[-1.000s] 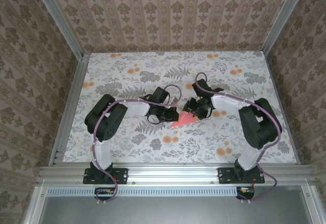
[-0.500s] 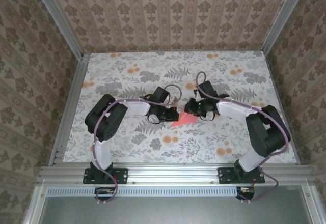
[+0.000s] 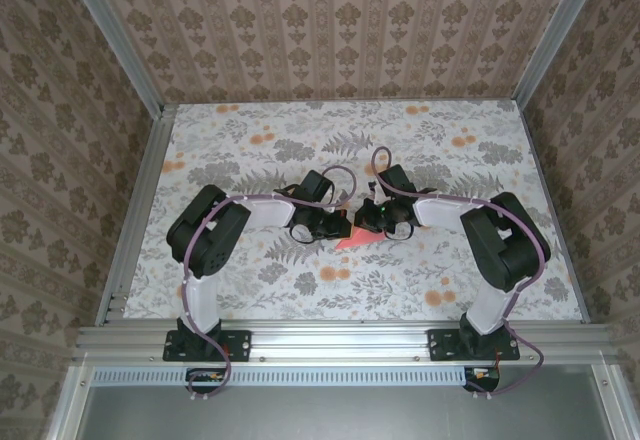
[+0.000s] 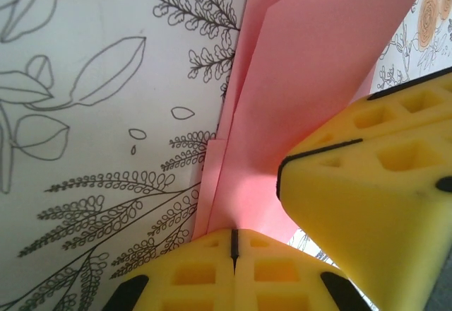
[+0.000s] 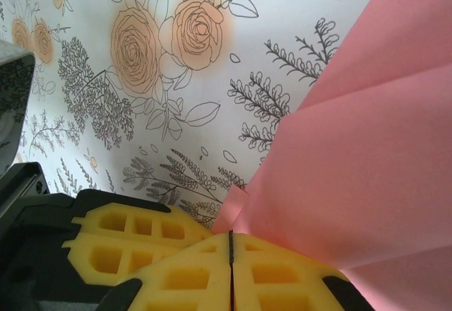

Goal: Fold a paper plane with a square sheet of paper (pick it up from the middle)
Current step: Fourth fold the wing at the center of the table.

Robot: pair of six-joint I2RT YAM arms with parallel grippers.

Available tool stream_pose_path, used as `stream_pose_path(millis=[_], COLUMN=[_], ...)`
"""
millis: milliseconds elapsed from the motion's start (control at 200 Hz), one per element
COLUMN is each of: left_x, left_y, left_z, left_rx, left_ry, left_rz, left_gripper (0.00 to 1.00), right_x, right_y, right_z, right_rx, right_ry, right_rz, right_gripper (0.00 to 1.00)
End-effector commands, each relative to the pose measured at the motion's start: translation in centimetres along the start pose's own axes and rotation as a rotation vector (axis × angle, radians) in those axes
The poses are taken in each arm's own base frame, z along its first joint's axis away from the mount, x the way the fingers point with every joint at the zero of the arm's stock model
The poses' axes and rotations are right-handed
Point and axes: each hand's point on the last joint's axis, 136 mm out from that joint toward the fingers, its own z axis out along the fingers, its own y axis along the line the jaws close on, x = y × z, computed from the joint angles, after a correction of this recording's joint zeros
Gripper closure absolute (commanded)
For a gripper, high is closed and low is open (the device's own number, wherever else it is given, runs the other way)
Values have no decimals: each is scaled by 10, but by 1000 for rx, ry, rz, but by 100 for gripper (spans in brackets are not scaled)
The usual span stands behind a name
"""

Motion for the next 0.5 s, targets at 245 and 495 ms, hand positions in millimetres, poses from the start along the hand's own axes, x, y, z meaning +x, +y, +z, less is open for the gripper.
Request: stream_pose_path(millis=[245,495], left_x=[40,43], left_y=[57,59], left_z=[13,13], left_rx=[-187,-192], left_ry=[120,129], left_rz=[-134,-135], left_gripper=[100,100], right_x=[5,-17], right_y=[-31,-12], right_z=[13,-8], right_rx=[55,-44], right_ry=[10,-42], right_rz=[-20,-32], right_gripper=[92,91])
